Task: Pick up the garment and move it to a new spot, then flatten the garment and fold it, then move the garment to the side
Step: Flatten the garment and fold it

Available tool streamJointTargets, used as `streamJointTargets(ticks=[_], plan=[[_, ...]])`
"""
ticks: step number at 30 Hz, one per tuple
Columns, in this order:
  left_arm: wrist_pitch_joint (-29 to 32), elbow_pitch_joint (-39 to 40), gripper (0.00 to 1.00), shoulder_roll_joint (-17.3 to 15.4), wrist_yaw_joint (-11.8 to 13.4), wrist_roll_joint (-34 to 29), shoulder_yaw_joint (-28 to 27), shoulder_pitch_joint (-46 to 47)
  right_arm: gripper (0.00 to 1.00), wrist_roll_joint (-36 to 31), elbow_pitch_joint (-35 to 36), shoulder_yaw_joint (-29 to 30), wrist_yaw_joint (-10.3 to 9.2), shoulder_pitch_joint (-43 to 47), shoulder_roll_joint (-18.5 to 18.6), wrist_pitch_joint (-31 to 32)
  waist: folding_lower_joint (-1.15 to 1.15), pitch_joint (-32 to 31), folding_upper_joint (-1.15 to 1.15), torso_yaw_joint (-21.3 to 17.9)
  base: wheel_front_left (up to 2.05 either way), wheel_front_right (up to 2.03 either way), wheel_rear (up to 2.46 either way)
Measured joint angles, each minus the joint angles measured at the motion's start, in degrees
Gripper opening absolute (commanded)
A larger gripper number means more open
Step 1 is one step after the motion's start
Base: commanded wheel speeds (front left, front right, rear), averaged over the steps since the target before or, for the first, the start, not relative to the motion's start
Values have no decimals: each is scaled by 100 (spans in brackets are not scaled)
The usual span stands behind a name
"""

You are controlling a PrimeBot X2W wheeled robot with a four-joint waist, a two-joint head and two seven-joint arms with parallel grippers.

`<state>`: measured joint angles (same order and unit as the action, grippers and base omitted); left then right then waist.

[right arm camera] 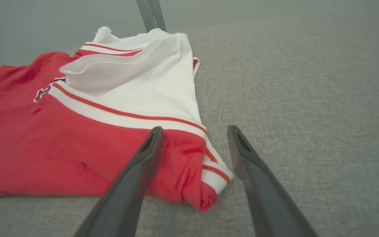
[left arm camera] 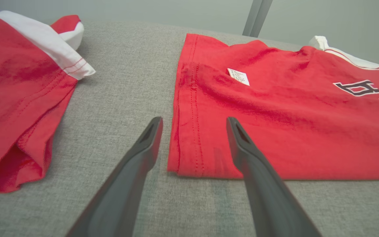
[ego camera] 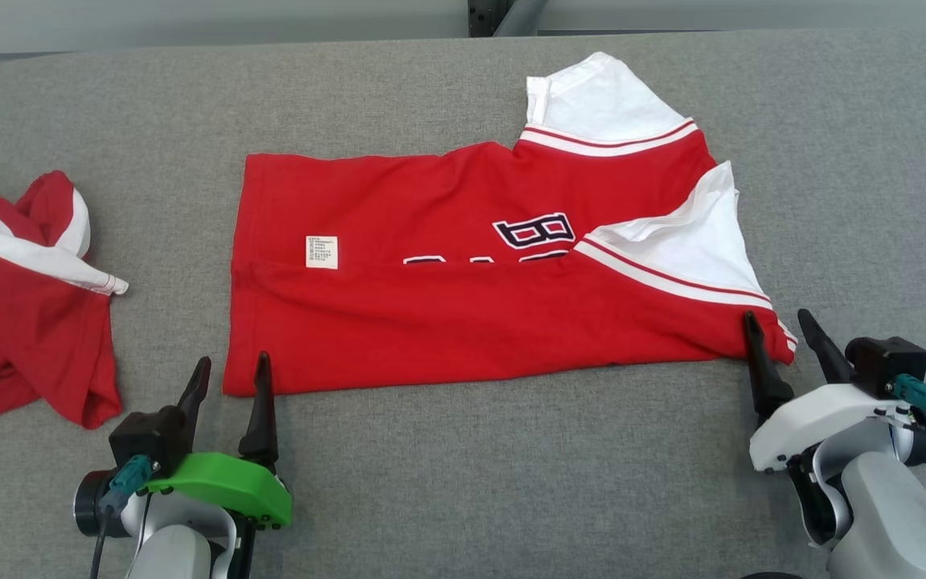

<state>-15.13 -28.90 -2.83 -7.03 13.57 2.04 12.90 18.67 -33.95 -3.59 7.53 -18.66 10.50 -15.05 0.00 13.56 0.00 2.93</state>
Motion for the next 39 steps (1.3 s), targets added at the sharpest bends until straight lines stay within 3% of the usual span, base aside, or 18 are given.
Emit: streamJointTargets(ticks=[9,11,12,13,14,39], plan=[[0,47,100,0,46,49,133,-49,100,100,-360,145,0,68,-86,0,0,13,0,18,0,0,0],[0,47,100,0,46,49,146,-41,90,133,-511,123,0,27,-102,-19,0,15,0,40,0,0,0],[0,46,100,0,46,51,156,-35,56,140,-590,98,0,-14,-102,-19,0,16,0,51,0,0,0],[0,45,100,0,46,49,160,-29,34,174,-646,73,0,-53,-103,-21,0,15,0,63,0,0,0],[0,46,100,0,47,49,163,-25,0,201,-680,53,0,-72,-107,-21,0,13,0,72,0,0,0],[-7,-825,100,3,-10,721,193,435,0,288,-175,-60,1,-179,14,-10,0,273,0,-34,0,0,0]])
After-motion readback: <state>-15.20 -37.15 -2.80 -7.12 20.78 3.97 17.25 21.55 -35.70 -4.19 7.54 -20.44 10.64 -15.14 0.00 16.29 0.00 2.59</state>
